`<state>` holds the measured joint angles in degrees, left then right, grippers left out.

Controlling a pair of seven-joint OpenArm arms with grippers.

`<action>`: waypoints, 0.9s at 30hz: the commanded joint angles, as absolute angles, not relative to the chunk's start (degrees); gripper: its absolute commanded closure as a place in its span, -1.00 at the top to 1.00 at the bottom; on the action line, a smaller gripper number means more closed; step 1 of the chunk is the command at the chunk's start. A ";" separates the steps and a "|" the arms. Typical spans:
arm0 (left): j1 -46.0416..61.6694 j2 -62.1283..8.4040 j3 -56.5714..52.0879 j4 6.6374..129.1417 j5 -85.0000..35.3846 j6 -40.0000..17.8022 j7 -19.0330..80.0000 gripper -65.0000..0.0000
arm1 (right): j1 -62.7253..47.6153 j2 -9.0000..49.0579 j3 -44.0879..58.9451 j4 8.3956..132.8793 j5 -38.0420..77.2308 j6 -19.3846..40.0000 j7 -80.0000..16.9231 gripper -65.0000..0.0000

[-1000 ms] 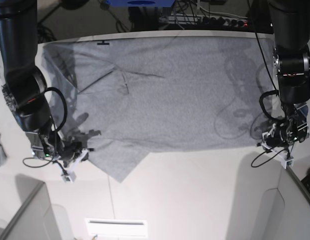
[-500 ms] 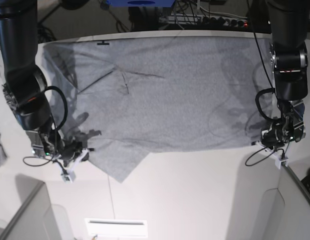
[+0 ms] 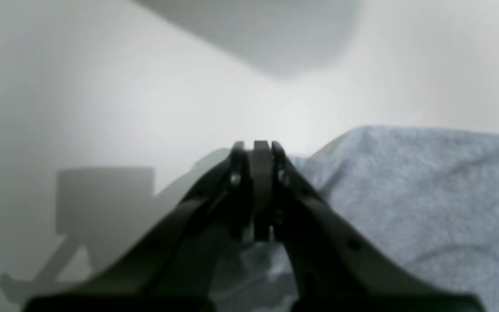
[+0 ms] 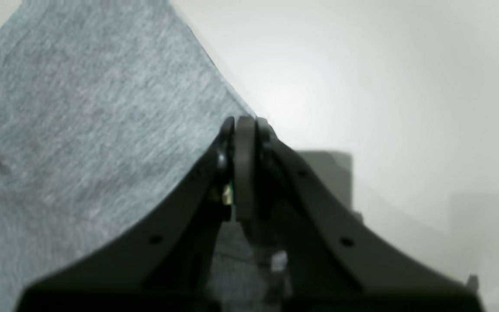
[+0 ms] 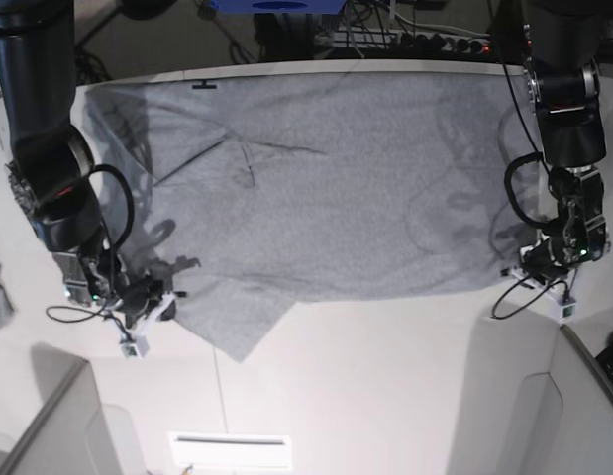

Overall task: Fold the T-shirt properly
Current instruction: 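Close both grippers on the hem corners, then lift the hem with both grippers and fold it toward the shoulder edge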

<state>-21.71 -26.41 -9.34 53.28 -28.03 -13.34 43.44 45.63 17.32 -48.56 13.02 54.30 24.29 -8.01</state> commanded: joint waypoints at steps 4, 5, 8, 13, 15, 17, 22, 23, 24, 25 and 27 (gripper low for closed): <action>-22.73 -27.38 -9.45 57.89 -28.44 -13.49 45.76 -1.00 | 46.55 17.98 -48.40 14.11 54.64 24.40 -4.00 -1.00; -22.02 -27.38 -9.63 59.03 -28.44 -13.49 46.46 -1.00 | 45.85 18.15 -48.40 15.34 54.73 24.40 -2.95 -1.00; -19.91 -27.38 -10.07 63.08 -28.44 -13.49 47.16 -1.00 | 43.82 21.05 -48.31 21.67 54.73 24.40 -2.33 -1.00; -19.30 -27.30 -10.07 65.10 -28.53 -13.49 47.16 -1.00 | 43.03 23.52 -46.02 28.09 54.73 24.31 -4.09 -1.00; -19.30 -27.30 -10.07 65.10 -28.53 -13.49 47.16 -1.00 | 43.03 23.60 -42.95 28.62 54.46 24.31 -6.20 -1.00; -19.30 -27.30 -10.15 65.27 -28.53 -13.49 47.25 -1.00 | 43.03 23.69 -40.84 28.70 54.46 24.31 -7.08 -1.00; -19.30 -27.30 -10.15 69.76 -28.53 -13.49 51.56 -1.00 | 42.86 23.87 -40.66 28.70 54.46 24.31 -7.08 -1.00; -19.30 -27.30 -10.15 70.99 -28.53 -13.49 52.26 -1.00 | 42.42 23.87 -40.57 28.70 54.46 24.31 -7.16 -1.00; -19.30 -27.21 -10.15 72.13 -28.53 -13.49 52.97 -1.00 | 42.07 23.87 -40.31 28.70 54.46 24.31 -7.78 -1.00; -19.30 -27.21 -10.15 73.27 -28.53 -13.49 53.58 -1.00 | 41.98 23.87 -40.31 28.70 54.46 24.31 -8.40 -1.00; -19.21 -27.21 -10.15 75.12 -28.53 -13.49 55.34 -1.00 | 41.71 23.87 -40.31 28.70 54.46 24.31 -9.01 -1.00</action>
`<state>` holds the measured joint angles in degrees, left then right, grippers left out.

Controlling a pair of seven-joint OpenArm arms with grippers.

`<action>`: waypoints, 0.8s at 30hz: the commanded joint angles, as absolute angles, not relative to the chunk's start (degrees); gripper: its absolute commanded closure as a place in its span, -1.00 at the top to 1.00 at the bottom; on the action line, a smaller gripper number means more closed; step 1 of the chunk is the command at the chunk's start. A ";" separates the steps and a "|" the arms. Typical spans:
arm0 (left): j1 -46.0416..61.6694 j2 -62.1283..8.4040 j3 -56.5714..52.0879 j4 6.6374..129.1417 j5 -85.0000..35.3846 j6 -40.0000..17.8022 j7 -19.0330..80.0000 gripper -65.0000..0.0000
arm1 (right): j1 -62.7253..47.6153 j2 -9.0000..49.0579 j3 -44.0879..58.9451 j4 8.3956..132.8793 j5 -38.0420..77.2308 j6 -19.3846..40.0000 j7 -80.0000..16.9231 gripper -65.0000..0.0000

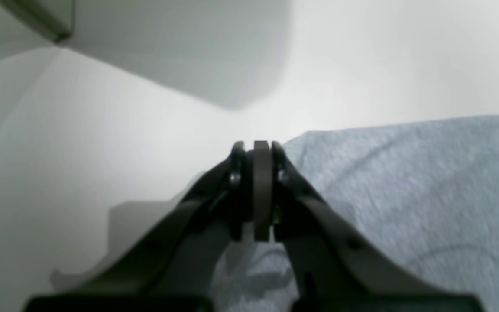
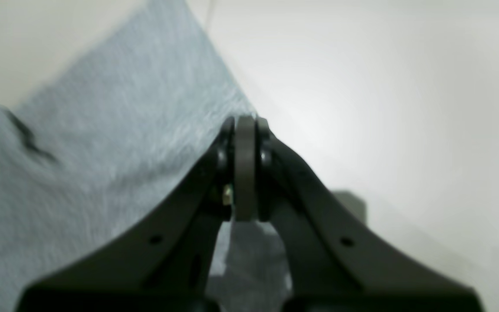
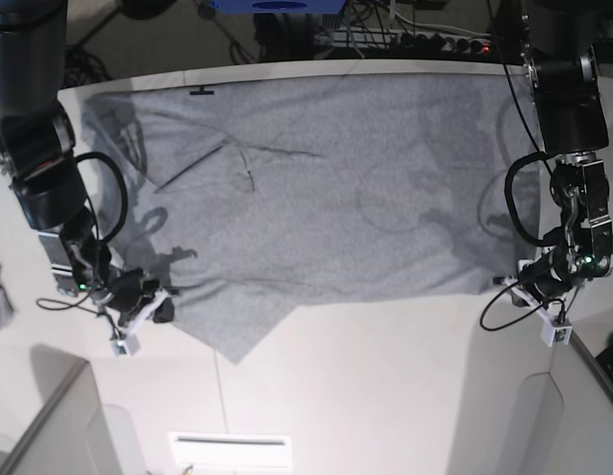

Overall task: Fold the T-shirt properly
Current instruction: 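Lift the hem with both grippers and fold it toward the shoulder edge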

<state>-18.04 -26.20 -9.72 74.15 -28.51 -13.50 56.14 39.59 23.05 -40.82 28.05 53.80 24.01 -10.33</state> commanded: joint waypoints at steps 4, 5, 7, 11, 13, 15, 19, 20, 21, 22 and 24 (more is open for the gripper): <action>-16.04 -27.21 -11.91 80.22 -28.53 -13.49 56.40 -1.00 | 40.66 23.87 -40.22 28.79 54.46 24.31 -9.01 -1.00; -14.99 -26.95 -13.32 81.45 -28.53 -13.49 56.40 -1.00 | 40.13 24.13 -40.22 28.79 54.46 24.31 -9.01 -1.00; -13.41 -26.07 -15.52 83.38 -28.53 -13.49 56.48 -1.00 | 39.60 24.92 -40.22 29.58 54.46 24.31 -9.01 -1.00; -10.33 -25.80 -17.01 85.05 -28.53 -13.58 56.48 -1.00 | 38.29 25.98 -39.16 33.27 54.55 24.31 -9.01 -1.00; -9.01 -25.71 -17.27 85.85 -28.53 -13.58 56.48 -1.00 | 36.88 26.33 -37.14 35.30 54.55 24.31 -9.80 -1.00; -8.04 -25.54 -17.45 87.16 -28.53 -13.58 56.48 -1.00 | 36.09 26.42 -34.15 37.58 54.46 24.31 -12.00 -1.00; -6.29 -25.54 -17.45 90.33 -28.62 -13.58 56.48 -1.00 | 35.03 26.42 -31.16 40.22 54.46 24.31 -15.60 -1.00; -5.85 -25.54 -17.45 90.86 -28.62 -13.58 56.48 -1.00 | 35.03 26.42 -30.99 40.22 54.46 24.31 -16.48 -1.00; -5.41 -25.54 -17.45 91.47 -28.62 -13.58 56.48 -1.00 | 34.95 26.42 -30.90 40.31 54.46 24.31 -17.10 -1.00; -4.79 -25.54 -17.54 92.00 -28.62 -13.58 56.48 -1.00 | 34.59 26.42 -30.81 40.31 54.46 24.31 -17.45 -1.00; -3.91 -25.54 -17.54 92.97 -28.62 -13.58 56.48 -1.00 | 34.33 26.42 -30.81 40.40 54.46 24.31 -17.45 -1.00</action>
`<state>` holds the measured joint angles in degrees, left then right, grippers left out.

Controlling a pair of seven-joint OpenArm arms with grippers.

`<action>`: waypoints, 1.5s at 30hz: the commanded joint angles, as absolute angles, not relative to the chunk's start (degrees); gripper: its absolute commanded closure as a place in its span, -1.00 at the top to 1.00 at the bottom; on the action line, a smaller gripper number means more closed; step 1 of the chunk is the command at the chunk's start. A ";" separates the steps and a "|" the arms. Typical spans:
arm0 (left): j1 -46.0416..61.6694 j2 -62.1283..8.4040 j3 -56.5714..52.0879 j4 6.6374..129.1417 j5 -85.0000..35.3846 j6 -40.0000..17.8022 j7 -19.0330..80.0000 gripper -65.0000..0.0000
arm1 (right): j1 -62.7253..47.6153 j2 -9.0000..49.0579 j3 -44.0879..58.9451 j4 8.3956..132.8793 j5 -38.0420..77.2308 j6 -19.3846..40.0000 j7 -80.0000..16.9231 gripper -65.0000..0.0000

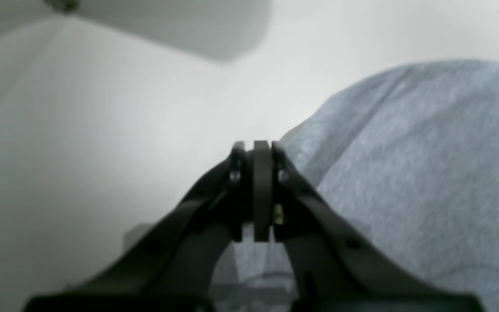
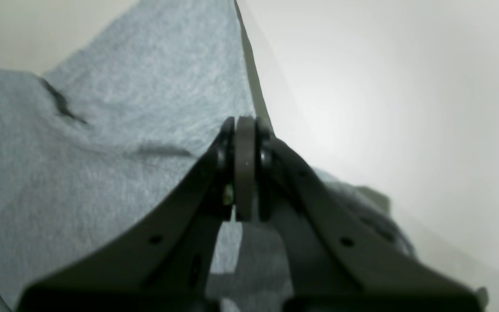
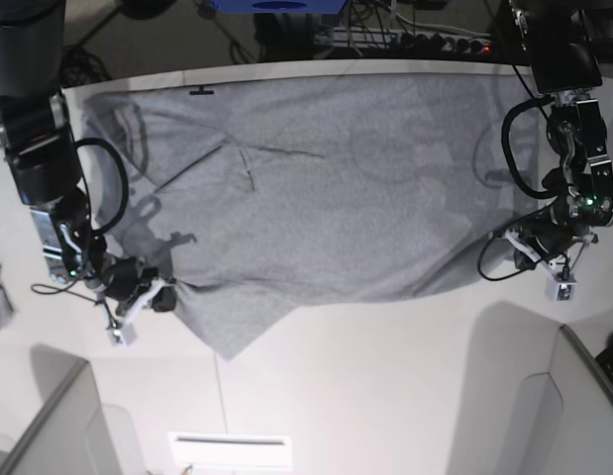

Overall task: Fold the T-shirt properly
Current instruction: 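Lift the hem with both grippers and fold it toward the shoulder edge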

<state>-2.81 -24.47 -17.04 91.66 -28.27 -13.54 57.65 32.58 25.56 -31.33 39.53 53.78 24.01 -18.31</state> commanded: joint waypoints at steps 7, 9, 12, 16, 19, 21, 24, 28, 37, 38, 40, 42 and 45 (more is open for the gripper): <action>-0.75 -25.98 -17.63 96.22 -33.89 -13.58 56.48 -1.00 | 31.08 28.44 -29.32 46.64 54.64 24.31 -17.45 -1.00; -0.22 -26.15 -17.63 95.87 -38.37 -13.49 56.48 -1.00 | 29.41 28.79 -26.95 49.63 54.55 24.31 -17.71 -1.00; -0.04 -26.24 -17.63 96.31 -40.48 -13.23 56.48 -1.00 | 28.53 28.88 -23.34 51.12 54.46 24.31 -21.41 -1.00; 1.10 -26.24 -17.63 96.31 -40.66 -13.23 56.48 -1.00 | 26.07 29.05 -20.00 53.32 54.37 24.31 -22.73 -1.00; 1.36 -26.24 -18.86 96.84 -40.75 -13.23 56.57 -1.00 | 24.48 30.37 -18.95 55.43 54.37 24.31 -22.81 -1.00; 2.86 -26.07 -21.05 98.59 -40.75 -13.23 57.54 -1.00 | 23.34 30.90 -18.77 56.92 54.37 24.31 -22.81 -1.00; 3.56 -25.98 -24.31 103.08 -40.75 -13.41 62.46 -1.00 | 22.46 30.99 -18.68 58.24 54.37 24.31 -24.31 -1.00; 3.56 -25.71 -25.80 105.63 -40.75 -13.41 65.27 -1.00 | 22.29 30.99 -18.68 59.30 54.46 24.31 -25.63 -1.00; 6.11 -26.07 -26.42 107.12 -40.66 -13.41 65.36 -1.00 | 18.86 30.99 -9.80 65.19 54.37 24.31 -32.66 -1.00; 6.37 -26.07 -26.42 107.65 -40.66 -13.41 65.36 -1.00 | 18.77 30.99 -9.45 65.71 54.37 24.31 -33.19 -1.00; 8.13 -26.15 -26.42 109.23 -40.66 -13.41 65.36 -1.00 | 18.15 31.25 -9.01 66.42 54.37 24.31 -34.33 -1.00; 9.54 -26.15 -26.42 111.52 -40.66 -13.41 65.36 -1.00 | 17.89 31.34 -9.01 66.51 54.37 24.31 -34.51 -1.00; 10.77 -26.15 -26.51 112.13 -40.66 -13.41 65.36 -1.00 | 17.01 31.34 -8.92 66.51 54.37 24.31 -34.51 -1.00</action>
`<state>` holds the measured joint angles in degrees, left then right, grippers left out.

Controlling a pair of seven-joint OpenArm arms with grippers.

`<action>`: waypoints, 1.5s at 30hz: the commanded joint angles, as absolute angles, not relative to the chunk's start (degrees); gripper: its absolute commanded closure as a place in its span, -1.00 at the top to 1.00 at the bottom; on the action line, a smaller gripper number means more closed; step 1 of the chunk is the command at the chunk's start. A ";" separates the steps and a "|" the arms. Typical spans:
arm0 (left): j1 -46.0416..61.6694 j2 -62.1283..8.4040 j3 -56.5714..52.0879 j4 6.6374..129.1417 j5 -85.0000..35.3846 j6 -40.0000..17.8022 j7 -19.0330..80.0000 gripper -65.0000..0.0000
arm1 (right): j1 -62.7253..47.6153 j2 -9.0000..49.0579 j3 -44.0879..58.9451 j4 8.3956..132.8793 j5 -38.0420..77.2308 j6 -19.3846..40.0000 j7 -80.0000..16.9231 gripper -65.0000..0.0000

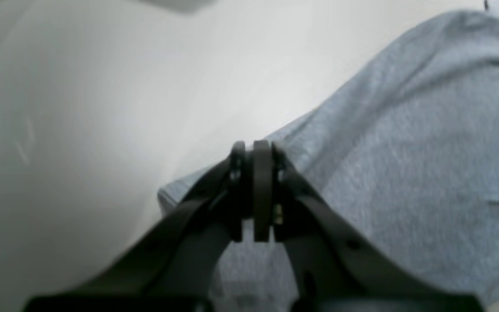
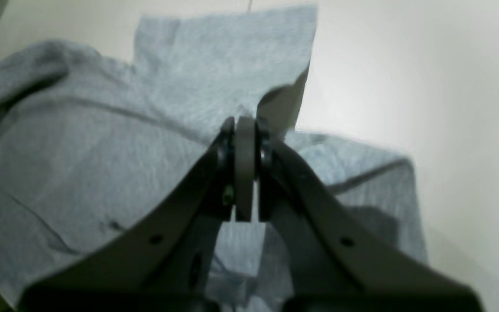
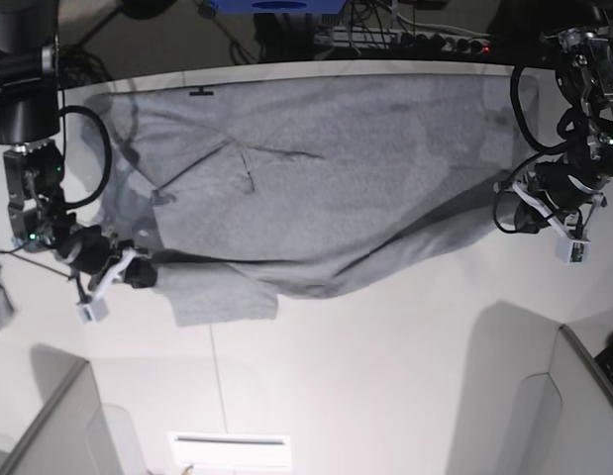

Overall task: Fold the T-shirt properly
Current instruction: 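Lift the hem with both grippers and fold it toward the shoulder edge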

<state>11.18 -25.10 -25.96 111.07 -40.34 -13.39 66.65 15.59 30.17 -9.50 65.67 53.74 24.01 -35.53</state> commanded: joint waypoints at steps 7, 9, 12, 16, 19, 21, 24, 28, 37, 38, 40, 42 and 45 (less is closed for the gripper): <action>14.11 -26.15 -31.60 112.66 -40.75 -13.85 65.36 -1.00 | 12.70 32.31 -3.74 71.08 54.46 24.31 -35.12 -1.00; 14.64 -26.15 -32.92 112.66 -40.75 -15.60 65.36 -1.00 | 12.44 32.31 -1.27 71.43 54.46 24.31 -37.85 -1.00; 14.73 -26.15 -33.27 112.66 -40.75 -17.63 65.45 -1.00 | 12.00 32.31 1.45 72.75 54.46 24.31 -40.66 -1.00; 16.92 -26.07 -33.19 112.75 -40.75 -17.89 65.45 -1.00 | 9.89 32.13 3.74 76.26 54.46 24.31 -42.68 -1.00; 17.01 -25.89 -33.19 112.75 -40.75 -17.89 65.45 -1.00 | 8.66 32.04 5.49 78.20 54.46 24.31 -43.91 -1.00; 17.01 -25.98 -33.27 112.84 -40.75 -17.89 65.45 -1.00 | 7.43 32.04 6.81 79.52 54.46 24.31 -45.41 -1.00; 17.01 -26.07 -33.45 113.01 -40.66 -17.89 65.45 -1.00 | 5.05 31.69 9.89 82.68 54.46 24.31 -47.69 -1.00; 16.75 -25.98 -36.26 113.10 -40.66 -17.89 65.45 -1.00 | 1.89 29.32 15.69 86.99 54.46 24.31 -51.91 -1.00; 17.01 -25.89 -36.09 113.19 -40.75 -17.89 65.45 -1.00 | -2.77 25.45 23.16 94.64 54.46 24.31 -59.12 -1.00; 17.01 -25.89 -36.09 113.19 -40.75 -17.89 65.45 -1.00 | -3.56 25.10 23.78 95.34 54.46 24.31 -59.12 -1.00; 17.01 -25.89 -36.09 113.19 -40.75 -17.89 65.45 -1.00 | -5.14 24.75 24.92 96.40 54.46 24.31 -59.12 -1.00; 17.80 -26.07 -36.35 113.19 -40.75 -17.89 65.45 -1.00 | -6.64 24.75 25.63 97.54 54.46 24.31 -59.12 -1.00; 18.33 -26.15 -36.62 113.19 -40.75 -17.89 65.45 -1.00 | -8.57 24.31 27.21 99.21 54.46 24.31 -59.56 -1.00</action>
<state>18.74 -25.04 -35.94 112.20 -40.49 -18.04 66.61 -8.93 23.27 26.39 98.13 53.69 24.05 -60.66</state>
